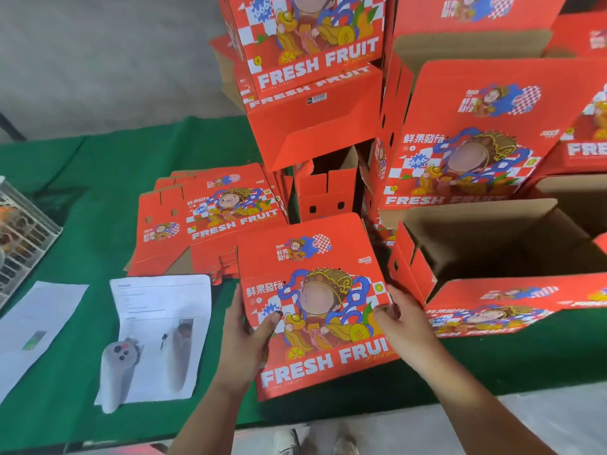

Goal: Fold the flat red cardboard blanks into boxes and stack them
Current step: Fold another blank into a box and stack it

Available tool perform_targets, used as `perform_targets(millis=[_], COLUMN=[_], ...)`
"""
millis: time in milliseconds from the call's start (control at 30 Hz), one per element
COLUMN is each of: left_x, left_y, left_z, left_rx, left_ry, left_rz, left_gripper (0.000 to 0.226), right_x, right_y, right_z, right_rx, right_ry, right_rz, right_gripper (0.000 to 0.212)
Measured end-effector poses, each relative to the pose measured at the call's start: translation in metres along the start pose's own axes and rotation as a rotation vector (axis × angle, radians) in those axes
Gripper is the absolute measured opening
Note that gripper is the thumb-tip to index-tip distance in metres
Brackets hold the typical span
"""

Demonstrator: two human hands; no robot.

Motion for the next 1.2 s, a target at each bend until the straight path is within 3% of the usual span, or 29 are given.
perform_targets(millis=[133,267,433,533,600,667,767,933,1067,1200], left_x=[0.006,0.007,-0.003,-0.016,-0.026,-0.038,-0.051,-0.054,-0.054,-0.063], left_y=[0.009,0.011,0.003,-0.01,-0.018,-0.02,-0.01,0.012,0.032,0.032], left_z=[-0.005,-0.003,0.012,0.01,0.003,-0.001,0.003,0.017,0.007,0.008], left_rx=[0.116,0.16,-0.077,-0.336,-0.585,-0.691,-0.436,-0.063,-0.13,-0.156], left_ry=[-0.05,-0.077,0.056,0.109,0.108,0.089,0.0,0.082,0.021,-0.059], left_rz=[0.022,0.146,0.057,0.037,0.121,0.201,0.172,0.188,0.142,0.095], left_gripper=[0.062,0.056,0.046,0.062,0.075,0.07,0.052,0.044,0.059,0.055], right_x=[0.001,0.005,-0.003,-0.011,-0.018,-0.024,-0.034,-0.054,-0.074,-0.086], right_y=[0.001,0.01,0.014,0.012,0.011,0.012,0.017,0.007,0.004,0.017], right_z=[0.007,0.02,0.019,0.014,0.01,0.006,-0.009,-0.045,-0.057,-0.05], right_rx=[-0.036,0.008,-0.104,-0.071,-0.048,-0.018,0.018,-0.087,-0.019,0.044], right_ry=[-0.03,-0.007,-0.077,-0.15,-0.164,-0.184,-0.161,-0.178,-0.121,-0.052], right_rz=[0.123,0.214,0.262,0.266,0.233,0.213,0.23,0.38,0.371,0.411], right_gripper=[0.014,0.029,0.04,0.049,0.059,0.074,0.091,0.105,0.108,0.105])
Point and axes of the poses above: each hand's wrist, its own x-axis away from the middle knuckle, its own y-axis out of the palm, z = x × y, the point moved 2 cm from there along -x, towards the middle knuckle, and after that the axes turned 14 degrees about -z, right-handed, at the moved point
